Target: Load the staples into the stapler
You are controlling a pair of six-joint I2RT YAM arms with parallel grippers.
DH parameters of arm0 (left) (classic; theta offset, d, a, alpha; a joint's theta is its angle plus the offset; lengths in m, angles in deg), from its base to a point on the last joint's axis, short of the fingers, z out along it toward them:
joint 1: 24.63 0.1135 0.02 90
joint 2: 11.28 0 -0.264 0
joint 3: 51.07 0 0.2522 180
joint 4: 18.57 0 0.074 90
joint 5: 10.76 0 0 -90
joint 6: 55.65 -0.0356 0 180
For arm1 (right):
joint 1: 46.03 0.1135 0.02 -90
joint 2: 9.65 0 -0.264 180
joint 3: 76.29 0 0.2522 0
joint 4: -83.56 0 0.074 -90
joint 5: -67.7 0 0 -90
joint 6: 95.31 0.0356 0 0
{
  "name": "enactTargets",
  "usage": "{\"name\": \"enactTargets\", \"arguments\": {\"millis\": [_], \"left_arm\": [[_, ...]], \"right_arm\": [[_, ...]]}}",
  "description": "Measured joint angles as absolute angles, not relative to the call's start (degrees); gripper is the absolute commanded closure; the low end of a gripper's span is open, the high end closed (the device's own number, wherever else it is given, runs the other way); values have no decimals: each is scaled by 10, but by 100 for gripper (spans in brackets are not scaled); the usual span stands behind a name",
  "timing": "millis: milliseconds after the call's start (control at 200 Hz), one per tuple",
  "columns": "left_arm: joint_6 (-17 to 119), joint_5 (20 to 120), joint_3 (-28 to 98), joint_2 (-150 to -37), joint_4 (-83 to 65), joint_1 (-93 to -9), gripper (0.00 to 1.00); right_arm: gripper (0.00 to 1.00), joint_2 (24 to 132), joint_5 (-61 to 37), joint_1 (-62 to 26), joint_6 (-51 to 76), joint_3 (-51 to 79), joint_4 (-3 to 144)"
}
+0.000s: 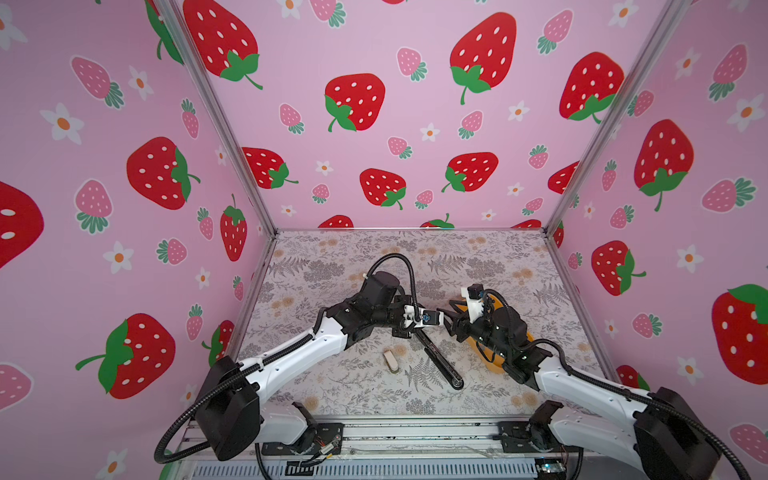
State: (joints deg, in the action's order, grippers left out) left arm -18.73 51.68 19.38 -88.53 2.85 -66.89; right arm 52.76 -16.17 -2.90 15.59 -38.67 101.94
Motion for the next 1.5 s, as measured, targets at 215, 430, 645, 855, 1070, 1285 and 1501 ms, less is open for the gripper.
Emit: {"name": "enactTargets", "arguments": {"millis": [215, 430, 645, 855, 1070, 1285, 1501], "left_arm": [[-176, 506, 194, -872, 26, -663, 100], [-165, 489, 194, -858, 11, -659, 100], [-155, 476, 194, -856, -4, -647, 100], [-153, 464, 194, -856, -7, -644, 100], [-160, 428, 194, -857, 12, -644, 100], [-182, 374, 196, -858, 51, -644, 100], [-201, 332, 204, -860, 78, -644, 100]], "right_arm": [[42, 545, -178, -29, 156, -371, 1009], [45, 564, -185, -29, 156, -367, 994], [40, 557, -189, -29, 141, -374, 999], [23, 429, -185, -29, 82, -510, 1129], [21, 356, -135, -28, 22, -548, 1191], [17, 381, -70, -19, -4, -534, 1198], [18, 429, -13, 5, -24, -494, 1189]]}}
